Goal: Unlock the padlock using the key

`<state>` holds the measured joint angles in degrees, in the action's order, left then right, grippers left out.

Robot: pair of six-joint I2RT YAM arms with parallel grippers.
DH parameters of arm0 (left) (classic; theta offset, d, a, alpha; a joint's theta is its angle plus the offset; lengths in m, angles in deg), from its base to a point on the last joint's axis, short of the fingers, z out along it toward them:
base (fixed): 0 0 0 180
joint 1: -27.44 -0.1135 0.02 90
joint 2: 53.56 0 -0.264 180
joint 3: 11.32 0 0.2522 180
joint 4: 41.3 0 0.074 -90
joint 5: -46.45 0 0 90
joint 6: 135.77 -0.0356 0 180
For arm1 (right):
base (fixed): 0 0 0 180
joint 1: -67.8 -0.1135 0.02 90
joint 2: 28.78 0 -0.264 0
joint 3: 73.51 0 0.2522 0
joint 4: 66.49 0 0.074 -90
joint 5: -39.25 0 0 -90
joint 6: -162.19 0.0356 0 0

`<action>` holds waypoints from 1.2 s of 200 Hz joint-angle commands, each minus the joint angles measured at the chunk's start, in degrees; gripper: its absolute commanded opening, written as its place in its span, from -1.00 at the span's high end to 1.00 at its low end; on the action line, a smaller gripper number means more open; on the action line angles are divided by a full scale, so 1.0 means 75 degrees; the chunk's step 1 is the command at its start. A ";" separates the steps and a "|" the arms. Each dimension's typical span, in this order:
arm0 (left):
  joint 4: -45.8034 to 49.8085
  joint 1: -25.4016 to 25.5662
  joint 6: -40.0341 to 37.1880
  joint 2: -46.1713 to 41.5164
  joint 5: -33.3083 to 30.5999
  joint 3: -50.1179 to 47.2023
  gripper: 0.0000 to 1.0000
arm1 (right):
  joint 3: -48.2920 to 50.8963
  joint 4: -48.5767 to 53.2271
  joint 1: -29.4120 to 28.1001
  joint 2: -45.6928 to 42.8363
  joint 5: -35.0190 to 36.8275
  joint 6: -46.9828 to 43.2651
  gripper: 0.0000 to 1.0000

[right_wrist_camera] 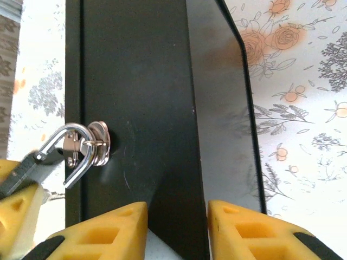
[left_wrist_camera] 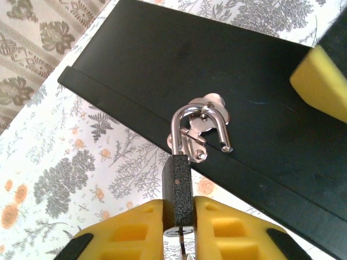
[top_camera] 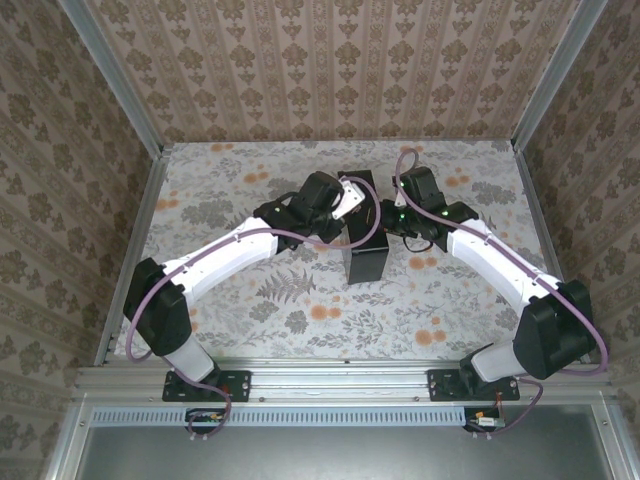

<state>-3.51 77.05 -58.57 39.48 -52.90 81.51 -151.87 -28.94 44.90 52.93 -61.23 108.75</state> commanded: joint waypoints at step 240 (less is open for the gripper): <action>-1.1188 -0.2379 1.5562 0.1252 0.5782 -0.4250 -0.25 | 0.0053 -0.0159 0.0287 -0.0214 -0.0255 0.0400 0.29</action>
<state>-73.36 58.58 47.76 46.93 -6.23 51.17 -150.77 -31.52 46.81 52.80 -63.35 111.63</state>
